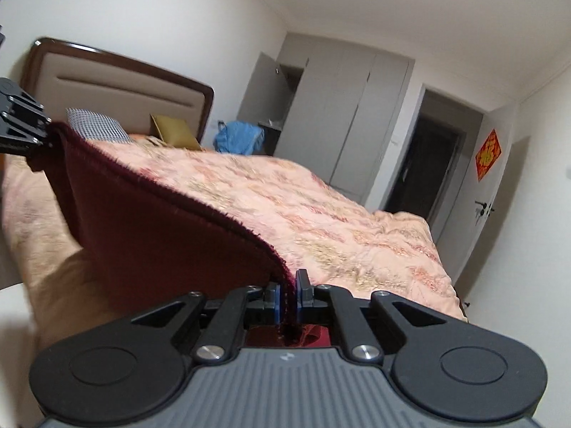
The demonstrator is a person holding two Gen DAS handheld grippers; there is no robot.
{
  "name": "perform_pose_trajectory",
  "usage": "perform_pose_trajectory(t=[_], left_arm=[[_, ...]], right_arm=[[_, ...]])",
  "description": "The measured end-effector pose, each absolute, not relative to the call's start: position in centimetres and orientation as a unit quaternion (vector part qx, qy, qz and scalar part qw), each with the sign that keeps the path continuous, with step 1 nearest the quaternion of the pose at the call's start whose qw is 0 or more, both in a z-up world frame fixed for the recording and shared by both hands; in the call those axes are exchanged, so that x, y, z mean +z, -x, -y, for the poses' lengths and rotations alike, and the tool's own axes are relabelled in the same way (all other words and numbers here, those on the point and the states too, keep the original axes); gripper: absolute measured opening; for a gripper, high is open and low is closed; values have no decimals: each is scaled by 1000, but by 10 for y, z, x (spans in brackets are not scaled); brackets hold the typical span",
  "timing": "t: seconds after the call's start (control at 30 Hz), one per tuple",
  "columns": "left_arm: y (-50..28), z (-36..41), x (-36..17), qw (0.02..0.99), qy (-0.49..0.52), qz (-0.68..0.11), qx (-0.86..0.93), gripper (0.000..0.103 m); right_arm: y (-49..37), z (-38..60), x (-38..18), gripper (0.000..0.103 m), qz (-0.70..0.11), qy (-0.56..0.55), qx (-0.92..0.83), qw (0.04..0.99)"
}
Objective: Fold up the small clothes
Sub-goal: 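Lift the hem with the left tool while the right tool lifts, folding toward the collar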
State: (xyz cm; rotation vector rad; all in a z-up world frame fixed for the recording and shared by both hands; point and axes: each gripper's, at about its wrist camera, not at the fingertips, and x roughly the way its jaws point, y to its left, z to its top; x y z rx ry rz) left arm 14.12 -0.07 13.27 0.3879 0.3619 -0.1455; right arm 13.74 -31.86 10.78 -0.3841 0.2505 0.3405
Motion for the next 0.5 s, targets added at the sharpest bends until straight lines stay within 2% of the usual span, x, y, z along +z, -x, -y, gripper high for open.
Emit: perform_pose_trajectory(t=[0.2, 0.5], left_arm=[[-259, -11, 120, 955, -160, -246, -46, 13], [-384, -33, 55, 928, -122, -351, -44, 10]], right_arm=[[-261, 308, 97, 8, -159, 166, 168, 959], [-377, 290, 27, 8, -262, 145, 168, 939]])
